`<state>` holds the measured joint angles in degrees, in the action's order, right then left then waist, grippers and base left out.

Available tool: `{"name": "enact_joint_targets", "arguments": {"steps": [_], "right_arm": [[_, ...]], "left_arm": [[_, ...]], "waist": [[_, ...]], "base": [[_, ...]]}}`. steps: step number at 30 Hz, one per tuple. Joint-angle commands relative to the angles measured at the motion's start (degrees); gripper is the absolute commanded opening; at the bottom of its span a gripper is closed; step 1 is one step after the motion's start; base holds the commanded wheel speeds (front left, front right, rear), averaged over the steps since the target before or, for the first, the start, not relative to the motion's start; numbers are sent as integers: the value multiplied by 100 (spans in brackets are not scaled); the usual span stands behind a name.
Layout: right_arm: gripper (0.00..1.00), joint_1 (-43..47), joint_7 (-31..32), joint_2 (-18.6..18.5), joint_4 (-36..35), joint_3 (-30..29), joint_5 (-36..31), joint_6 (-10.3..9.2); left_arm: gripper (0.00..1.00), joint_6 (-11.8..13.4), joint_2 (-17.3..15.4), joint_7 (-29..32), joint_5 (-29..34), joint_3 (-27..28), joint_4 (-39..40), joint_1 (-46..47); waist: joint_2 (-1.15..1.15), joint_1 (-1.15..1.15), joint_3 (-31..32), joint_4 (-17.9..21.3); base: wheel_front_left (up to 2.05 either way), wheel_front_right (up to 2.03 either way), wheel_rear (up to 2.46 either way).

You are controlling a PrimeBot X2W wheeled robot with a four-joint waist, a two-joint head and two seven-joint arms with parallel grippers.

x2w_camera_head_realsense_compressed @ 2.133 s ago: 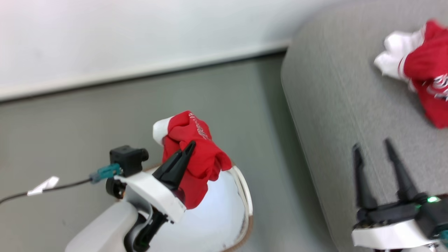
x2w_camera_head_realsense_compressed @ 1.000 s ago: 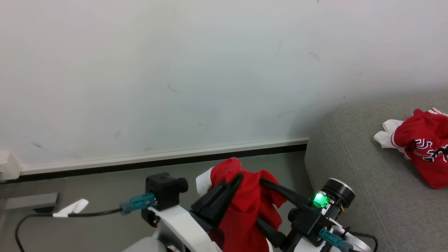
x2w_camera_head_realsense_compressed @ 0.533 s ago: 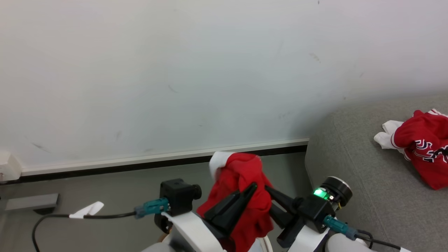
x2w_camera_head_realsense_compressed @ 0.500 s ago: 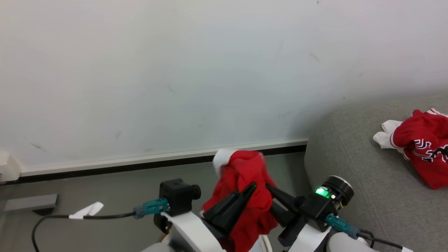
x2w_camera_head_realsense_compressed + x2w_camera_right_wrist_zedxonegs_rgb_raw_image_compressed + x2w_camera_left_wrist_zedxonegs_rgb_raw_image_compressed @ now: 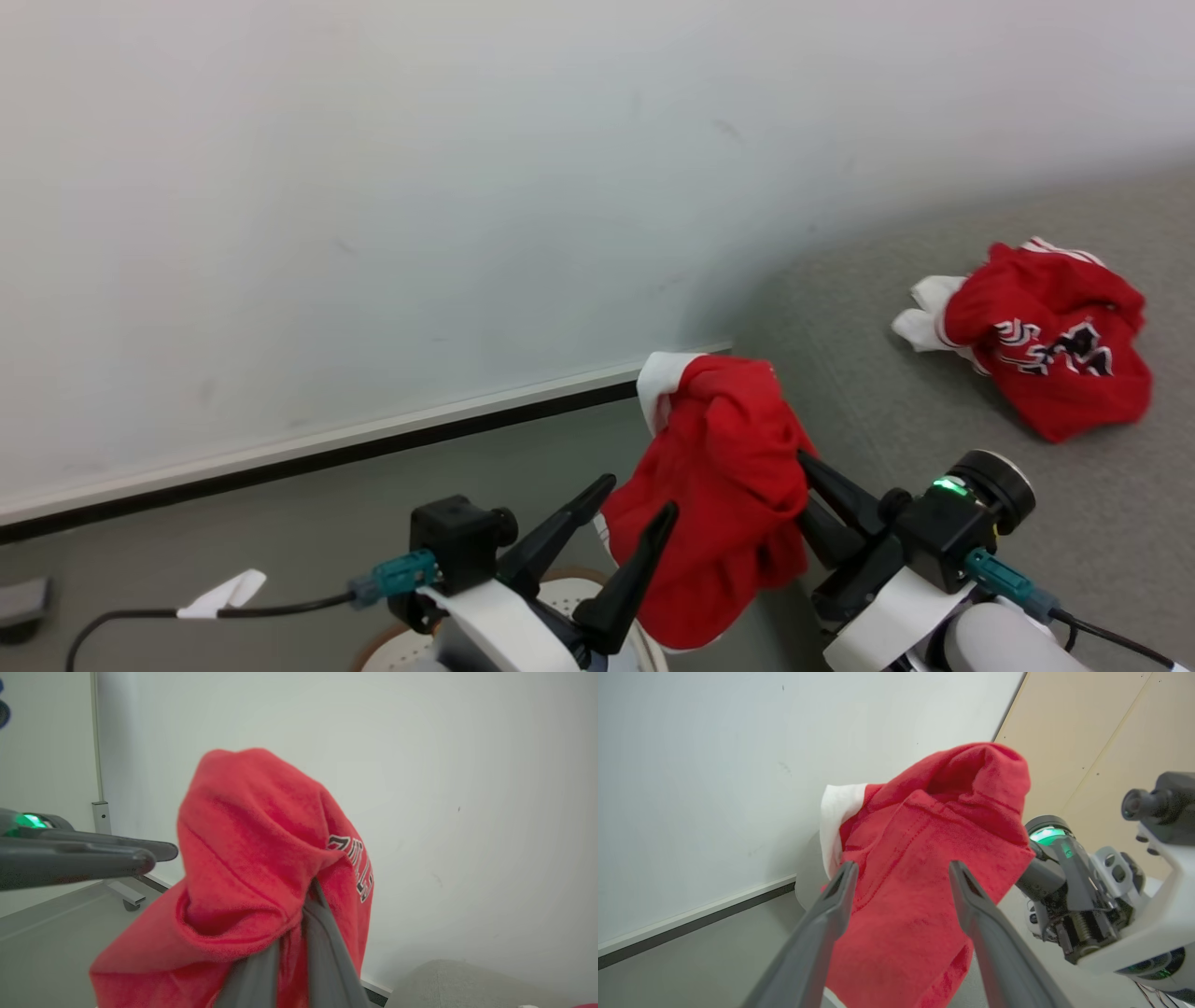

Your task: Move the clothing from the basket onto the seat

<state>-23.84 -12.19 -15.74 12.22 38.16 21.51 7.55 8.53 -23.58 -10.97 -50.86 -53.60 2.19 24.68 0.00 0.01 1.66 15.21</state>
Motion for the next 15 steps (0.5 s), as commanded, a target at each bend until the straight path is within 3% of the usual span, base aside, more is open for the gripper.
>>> {"name": "enact_joint_targets", "arguments": {"steps": [1,10,15], "right_arm": [[0,105,15,-28,-61,-65,23,-13],[0,574,170,-230,-474,-690,-47,-13],[0,797,258,-329,-658,-1038,-122,-13]], "left_arm": [[100,-26,15,-12,72,-13,-41,-46],[100,-107,168,-284,527,-171,-437,62],[100,-219,227,-328,742,-303,-693,73]], "waist": [[0,-1,-68,266],[0,-1,-153,1063],[0,-1,-232,1301]], "base": [[0,0,0],[0,0,0],[0,0,0]]}}
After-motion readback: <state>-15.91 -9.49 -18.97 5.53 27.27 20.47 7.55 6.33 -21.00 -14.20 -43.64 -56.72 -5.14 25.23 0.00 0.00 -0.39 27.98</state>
